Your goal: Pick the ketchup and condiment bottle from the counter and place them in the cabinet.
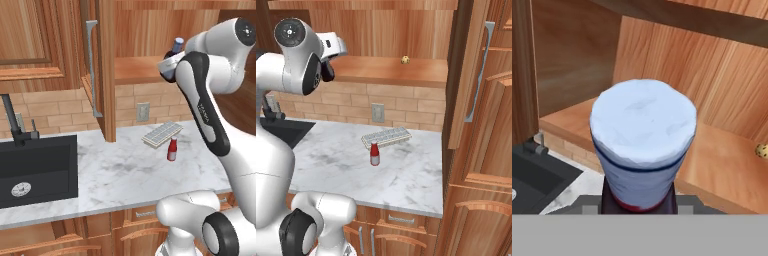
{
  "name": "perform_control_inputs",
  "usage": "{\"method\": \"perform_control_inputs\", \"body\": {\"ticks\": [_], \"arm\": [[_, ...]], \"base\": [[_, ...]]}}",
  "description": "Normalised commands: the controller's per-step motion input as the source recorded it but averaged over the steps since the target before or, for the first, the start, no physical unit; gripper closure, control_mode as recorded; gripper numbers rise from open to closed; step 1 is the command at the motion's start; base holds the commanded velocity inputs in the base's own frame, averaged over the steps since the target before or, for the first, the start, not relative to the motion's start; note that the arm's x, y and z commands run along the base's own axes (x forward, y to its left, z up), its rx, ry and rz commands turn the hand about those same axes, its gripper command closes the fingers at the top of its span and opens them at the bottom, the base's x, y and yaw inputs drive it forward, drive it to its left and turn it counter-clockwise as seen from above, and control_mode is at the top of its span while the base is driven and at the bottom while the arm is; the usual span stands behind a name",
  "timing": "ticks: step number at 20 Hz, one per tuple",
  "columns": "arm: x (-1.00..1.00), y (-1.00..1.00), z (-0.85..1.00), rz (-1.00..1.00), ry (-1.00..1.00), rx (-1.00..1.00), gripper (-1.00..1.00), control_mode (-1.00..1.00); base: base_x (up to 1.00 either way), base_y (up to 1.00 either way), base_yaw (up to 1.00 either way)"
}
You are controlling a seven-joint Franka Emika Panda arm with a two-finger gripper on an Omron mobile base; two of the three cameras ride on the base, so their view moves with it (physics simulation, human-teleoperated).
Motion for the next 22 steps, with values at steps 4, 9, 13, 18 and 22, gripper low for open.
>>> {"method": "perform_control_inputs", "body": {"ticks": [4, 9, 13, 18, 22], "arm": [[0.33, 0.0, -0.09, 0.0, 0.0, 0.0, 1.0, -1.0], [0.18, 0.0, -0.18, 0.0, 0.0, 0.0, 1.0, -1.0], [0.15, 0.0, -0.28, 0.0, 0.0, 0.0, 1.0, -1.0], [0.11, 0.0, -0.25, 0.0, 0.0, 0.0, 1.0, -1.0], [0.15, 0.0, -0.07, 0.0, 0.0, 0.0, 1.0, -1.0]], "base": [[0.0, 0.0, 0.0], [0.0, 0.0, 0.0], [0.0, 0.0, 0.0], [0.0, 0.0, 0.0], [0.0, 0.0, 0.0]]}}
